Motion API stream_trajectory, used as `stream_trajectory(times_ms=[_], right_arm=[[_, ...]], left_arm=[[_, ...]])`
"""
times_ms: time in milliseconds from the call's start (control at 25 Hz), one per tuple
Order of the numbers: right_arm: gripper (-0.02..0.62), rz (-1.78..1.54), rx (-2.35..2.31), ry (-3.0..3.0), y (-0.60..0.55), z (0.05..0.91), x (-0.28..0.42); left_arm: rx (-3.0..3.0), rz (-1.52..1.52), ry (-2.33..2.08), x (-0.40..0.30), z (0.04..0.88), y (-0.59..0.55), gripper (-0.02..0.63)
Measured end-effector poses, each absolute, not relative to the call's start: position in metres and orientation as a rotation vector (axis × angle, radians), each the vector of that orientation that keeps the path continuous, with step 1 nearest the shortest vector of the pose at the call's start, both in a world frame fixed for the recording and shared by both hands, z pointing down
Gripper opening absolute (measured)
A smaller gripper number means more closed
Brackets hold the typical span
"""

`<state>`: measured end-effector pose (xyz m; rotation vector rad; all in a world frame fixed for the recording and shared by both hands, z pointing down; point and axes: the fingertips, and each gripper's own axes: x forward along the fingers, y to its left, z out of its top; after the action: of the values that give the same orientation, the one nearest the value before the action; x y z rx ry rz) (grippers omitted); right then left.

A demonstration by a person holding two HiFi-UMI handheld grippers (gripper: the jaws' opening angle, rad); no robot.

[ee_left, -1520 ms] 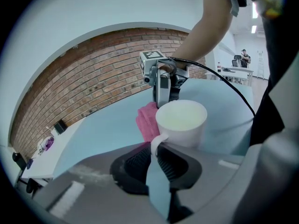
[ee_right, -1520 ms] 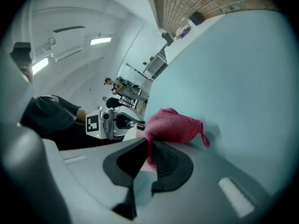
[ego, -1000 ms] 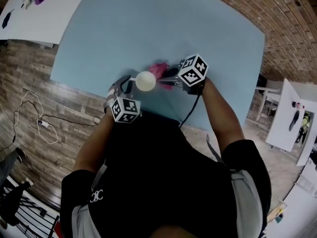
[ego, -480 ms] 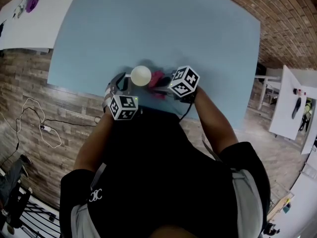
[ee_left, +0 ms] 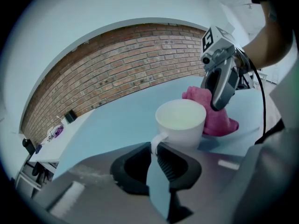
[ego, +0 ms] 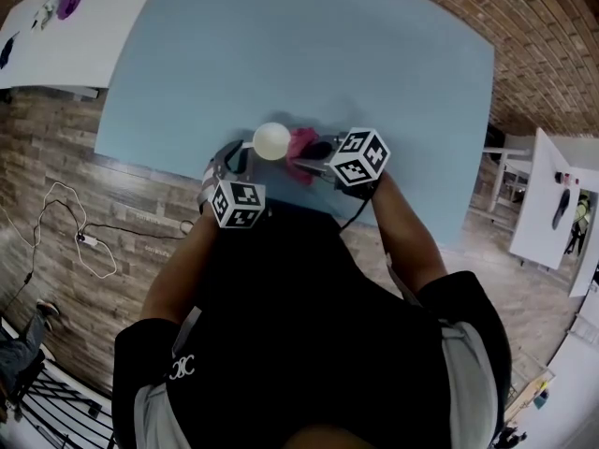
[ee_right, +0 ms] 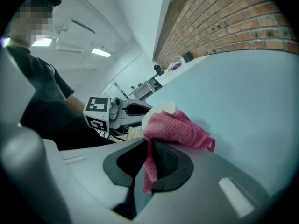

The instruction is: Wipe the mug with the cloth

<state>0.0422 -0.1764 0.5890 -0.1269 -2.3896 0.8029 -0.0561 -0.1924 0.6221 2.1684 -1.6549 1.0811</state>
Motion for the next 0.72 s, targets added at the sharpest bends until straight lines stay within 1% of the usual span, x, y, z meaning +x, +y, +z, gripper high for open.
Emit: stream_trajectory(times_ms=[240, 400, 720], right_arm=[[0.041, 0.814, 0.025, -2.365, -0.183, 0.621, 0.036], [0.041, 0.852, 0.19, -2.389, -0.206, 0.626, 0.035], [0.041, 0.781, 0.342, -2.41, -0.235, 0.623, 0.023]], left_arm=[[2.156, 1.069, -1.631, -0.057, 0.623, -0.185, 0.051], [2.236, 1.066, -1.572, -0.049, 0.617, -0.18, 0.057], [2.335, 0.982, -1.464, -0.034, 0.61, -0.175, 0.056]])
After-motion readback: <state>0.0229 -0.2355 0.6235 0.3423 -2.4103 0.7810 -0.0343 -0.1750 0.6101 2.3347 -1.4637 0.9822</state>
